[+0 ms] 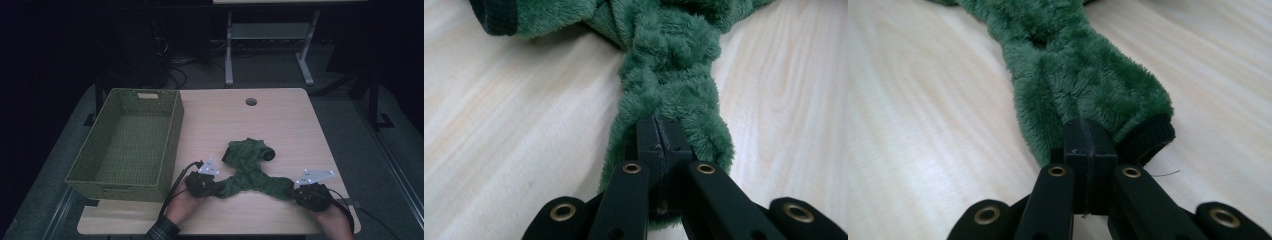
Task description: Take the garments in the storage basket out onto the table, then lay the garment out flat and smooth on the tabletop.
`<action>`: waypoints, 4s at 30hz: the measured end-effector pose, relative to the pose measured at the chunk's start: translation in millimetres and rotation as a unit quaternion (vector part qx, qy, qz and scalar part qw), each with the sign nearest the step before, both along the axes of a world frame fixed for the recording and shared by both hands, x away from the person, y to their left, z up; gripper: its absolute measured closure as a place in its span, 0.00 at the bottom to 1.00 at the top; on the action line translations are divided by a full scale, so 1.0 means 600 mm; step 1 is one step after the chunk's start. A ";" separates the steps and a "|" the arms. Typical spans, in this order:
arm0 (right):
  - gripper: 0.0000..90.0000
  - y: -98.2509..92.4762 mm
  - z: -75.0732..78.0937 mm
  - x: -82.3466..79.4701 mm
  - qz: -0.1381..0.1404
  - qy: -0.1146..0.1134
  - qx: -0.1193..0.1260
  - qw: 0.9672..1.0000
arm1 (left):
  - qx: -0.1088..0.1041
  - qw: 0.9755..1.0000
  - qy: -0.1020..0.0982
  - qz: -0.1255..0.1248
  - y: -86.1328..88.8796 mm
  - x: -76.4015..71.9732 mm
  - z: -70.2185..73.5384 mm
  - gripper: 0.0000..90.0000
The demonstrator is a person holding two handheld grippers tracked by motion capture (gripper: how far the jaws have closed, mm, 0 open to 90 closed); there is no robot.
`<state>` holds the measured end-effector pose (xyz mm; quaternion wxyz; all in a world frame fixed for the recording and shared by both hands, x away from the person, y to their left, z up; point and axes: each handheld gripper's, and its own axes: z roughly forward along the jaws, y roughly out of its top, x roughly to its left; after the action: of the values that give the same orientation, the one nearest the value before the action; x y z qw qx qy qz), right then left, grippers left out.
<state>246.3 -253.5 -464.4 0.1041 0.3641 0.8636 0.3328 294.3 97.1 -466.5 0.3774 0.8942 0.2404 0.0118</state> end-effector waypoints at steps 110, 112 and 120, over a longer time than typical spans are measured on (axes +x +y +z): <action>0.61 -0.017 0.118 0.197 -0.050 -0.066 0.087 0.993 | -0.034 0.994 -0.026 0.101 -0.066 0.239 0.072 0.59; 0.61 -0.003 0.115 0.216 -0.053 -0.055 0.093 0.993 | -0.027 0.995 -0.022 0.098 -0.070 0.247 0.065 0.58; 0.61 0.051 0.088 0.268 -0.042 -0.027 0.083 0.995 | -0.011 0.996 -0.003 0.090 -0.085 0.248 0.037 0.57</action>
<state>407.1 -223.2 -411.4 0.1107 0.3986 0.8137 0.4082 443.1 45.8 -444.3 0.3851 0.8649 0.3188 0.0454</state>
